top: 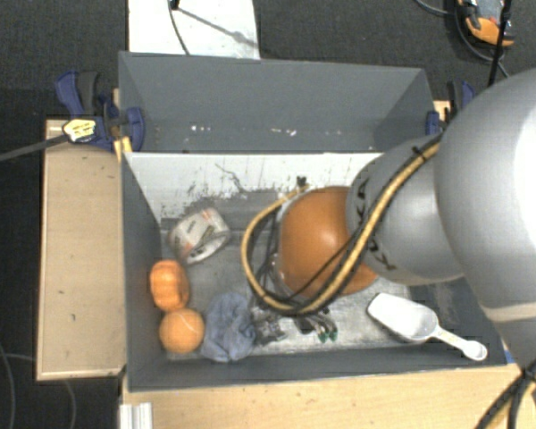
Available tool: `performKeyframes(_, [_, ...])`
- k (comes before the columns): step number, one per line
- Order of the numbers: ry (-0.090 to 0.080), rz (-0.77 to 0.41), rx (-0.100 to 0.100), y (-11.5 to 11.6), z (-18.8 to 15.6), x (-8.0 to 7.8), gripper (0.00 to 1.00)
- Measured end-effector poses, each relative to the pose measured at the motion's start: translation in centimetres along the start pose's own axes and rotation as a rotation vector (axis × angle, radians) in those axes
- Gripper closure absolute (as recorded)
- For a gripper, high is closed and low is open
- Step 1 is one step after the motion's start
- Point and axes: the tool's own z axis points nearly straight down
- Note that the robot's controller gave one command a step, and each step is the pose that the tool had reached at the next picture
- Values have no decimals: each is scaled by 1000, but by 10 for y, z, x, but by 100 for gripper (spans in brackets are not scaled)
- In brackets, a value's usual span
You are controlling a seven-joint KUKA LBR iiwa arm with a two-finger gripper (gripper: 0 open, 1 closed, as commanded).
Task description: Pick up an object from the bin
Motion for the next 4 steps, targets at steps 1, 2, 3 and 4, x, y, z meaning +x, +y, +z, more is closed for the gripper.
performKeyframes(1, [0,0,0,0,0,0,100])
performKeyframes(2, [10,10,0,3,-48,0,100])
performKeyframes(3, [-1,10,2,4,-99,-6,100])
performKeyframes(4, [2,0,2,7,-88,-8,100])
